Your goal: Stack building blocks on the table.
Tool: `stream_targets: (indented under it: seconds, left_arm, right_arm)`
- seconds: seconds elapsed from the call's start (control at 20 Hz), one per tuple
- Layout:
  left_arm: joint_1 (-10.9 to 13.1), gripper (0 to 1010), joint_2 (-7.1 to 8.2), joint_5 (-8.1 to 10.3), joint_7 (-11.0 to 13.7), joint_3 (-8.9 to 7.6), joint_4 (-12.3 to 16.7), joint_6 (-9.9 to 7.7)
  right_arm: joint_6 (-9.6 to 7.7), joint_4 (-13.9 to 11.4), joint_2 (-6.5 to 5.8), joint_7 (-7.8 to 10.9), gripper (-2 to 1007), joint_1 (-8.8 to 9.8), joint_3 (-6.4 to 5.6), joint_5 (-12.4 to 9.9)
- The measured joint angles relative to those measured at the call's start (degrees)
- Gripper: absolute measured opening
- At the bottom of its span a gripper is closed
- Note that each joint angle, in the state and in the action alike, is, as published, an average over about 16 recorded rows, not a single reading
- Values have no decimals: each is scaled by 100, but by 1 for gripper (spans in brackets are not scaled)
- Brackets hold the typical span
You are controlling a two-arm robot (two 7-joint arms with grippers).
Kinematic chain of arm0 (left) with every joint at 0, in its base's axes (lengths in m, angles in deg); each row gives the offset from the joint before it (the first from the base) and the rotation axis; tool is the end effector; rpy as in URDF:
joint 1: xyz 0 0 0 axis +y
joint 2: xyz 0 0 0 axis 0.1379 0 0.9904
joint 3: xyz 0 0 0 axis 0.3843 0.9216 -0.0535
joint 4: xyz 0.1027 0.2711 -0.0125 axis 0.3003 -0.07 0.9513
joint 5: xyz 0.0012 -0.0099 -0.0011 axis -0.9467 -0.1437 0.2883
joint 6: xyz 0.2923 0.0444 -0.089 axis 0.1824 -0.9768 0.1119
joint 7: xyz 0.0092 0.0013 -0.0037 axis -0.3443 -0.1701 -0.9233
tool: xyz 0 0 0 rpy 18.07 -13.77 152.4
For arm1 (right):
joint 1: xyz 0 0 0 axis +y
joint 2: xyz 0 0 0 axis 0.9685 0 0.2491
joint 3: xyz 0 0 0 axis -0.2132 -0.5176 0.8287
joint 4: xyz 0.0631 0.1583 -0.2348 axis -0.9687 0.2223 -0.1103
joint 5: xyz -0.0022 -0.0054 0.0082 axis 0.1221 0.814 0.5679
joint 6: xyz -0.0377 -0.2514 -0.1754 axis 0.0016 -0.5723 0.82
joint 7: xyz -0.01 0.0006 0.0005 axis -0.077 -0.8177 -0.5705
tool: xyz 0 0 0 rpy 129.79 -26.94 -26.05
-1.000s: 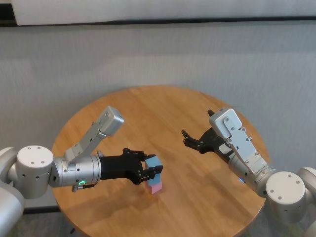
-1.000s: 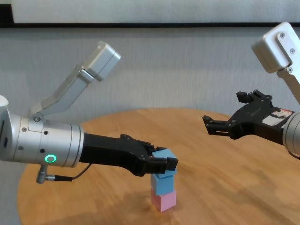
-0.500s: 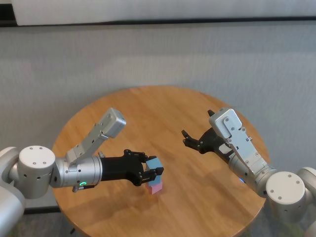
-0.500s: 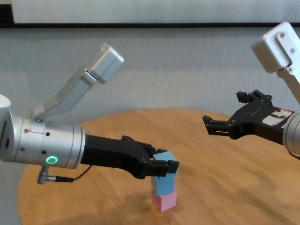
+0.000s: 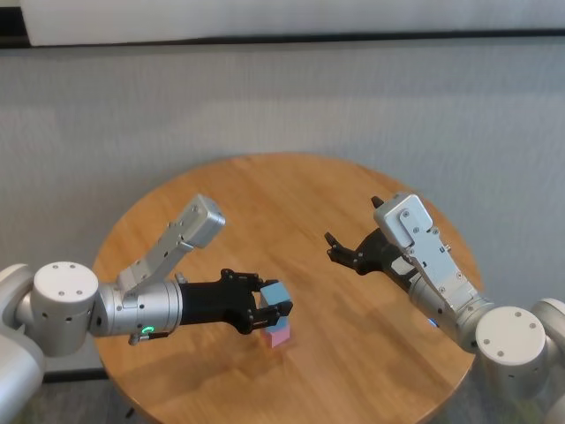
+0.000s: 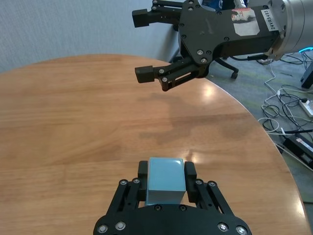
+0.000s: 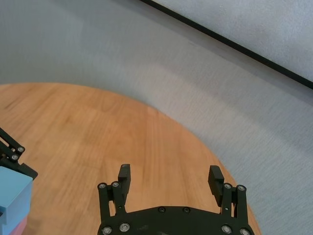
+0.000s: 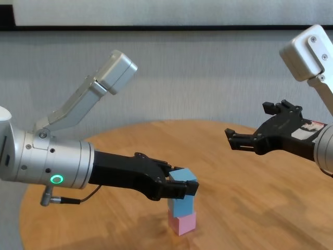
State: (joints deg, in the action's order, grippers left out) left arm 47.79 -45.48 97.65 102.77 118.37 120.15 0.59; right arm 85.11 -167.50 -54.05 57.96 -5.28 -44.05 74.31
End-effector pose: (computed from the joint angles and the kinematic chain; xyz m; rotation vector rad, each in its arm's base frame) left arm 0.4572 0.0029 -0.2786 0.3571 0.0549 0.3863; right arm 0.3932 0.0110 -0.2814 -0.3719 -0.3239 -1.0627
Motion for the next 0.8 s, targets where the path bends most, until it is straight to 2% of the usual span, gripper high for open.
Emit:
stream_targets:
  seconds: [0.45,0.8]
  left_arm:
    - [28,738,23,123,43,-27,52,78]
    - [120,914,72,444,89,-137,170,249]
  right_arm:
    - [0,0,0,0,1005,0,0,0]
    - [0,0,0,0,1005,0,0,0]
